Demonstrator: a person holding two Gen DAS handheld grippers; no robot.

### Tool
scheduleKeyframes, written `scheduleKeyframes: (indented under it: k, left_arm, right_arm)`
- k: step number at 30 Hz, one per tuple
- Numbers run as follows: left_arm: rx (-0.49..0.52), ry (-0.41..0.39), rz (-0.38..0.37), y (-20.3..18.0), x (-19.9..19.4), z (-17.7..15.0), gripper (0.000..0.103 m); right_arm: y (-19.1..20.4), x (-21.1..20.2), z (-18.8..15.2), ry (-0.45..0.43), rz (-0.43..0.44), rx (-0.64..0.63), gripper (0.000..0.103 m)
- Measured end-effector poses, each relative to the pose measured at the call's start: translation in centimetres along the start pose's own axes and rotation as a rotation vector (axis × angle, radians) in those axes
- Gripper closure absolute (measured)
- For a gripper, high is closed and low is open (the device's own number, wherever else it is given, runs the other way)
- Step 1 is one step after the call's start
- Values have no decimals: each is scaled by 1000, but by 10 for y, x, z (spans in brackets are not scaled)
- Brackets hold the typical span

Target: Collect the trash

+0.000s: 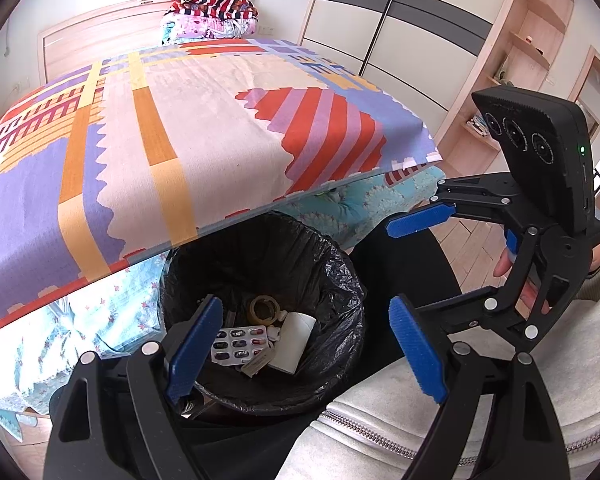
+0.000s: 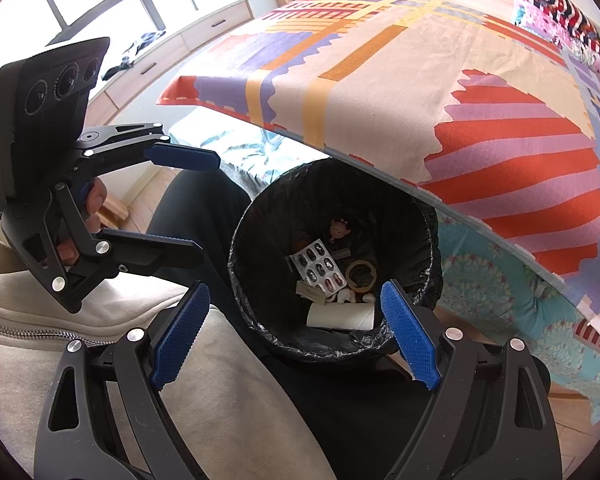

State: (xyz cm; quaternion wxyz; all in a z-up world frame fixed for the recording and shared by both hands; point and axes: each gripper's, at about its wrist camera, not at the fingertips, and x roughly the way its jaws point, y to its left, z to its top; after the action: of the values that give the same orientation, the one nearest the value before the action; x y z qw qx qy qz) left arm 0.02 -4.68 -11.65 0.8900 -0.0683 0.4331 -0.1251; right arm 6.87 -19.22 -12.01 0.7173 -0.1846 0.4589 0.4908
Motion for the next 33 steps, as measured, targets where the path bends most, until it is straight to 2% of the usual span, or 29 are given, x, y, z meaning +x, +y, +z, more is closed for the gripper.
scheduleKeyframes:
  k: [33]
  left_arm:
    - [-1, -3, -6, -1, 1, 0, 21]
  right_arm:
    - [2, 3, 2, 3, 1, 0, 15]
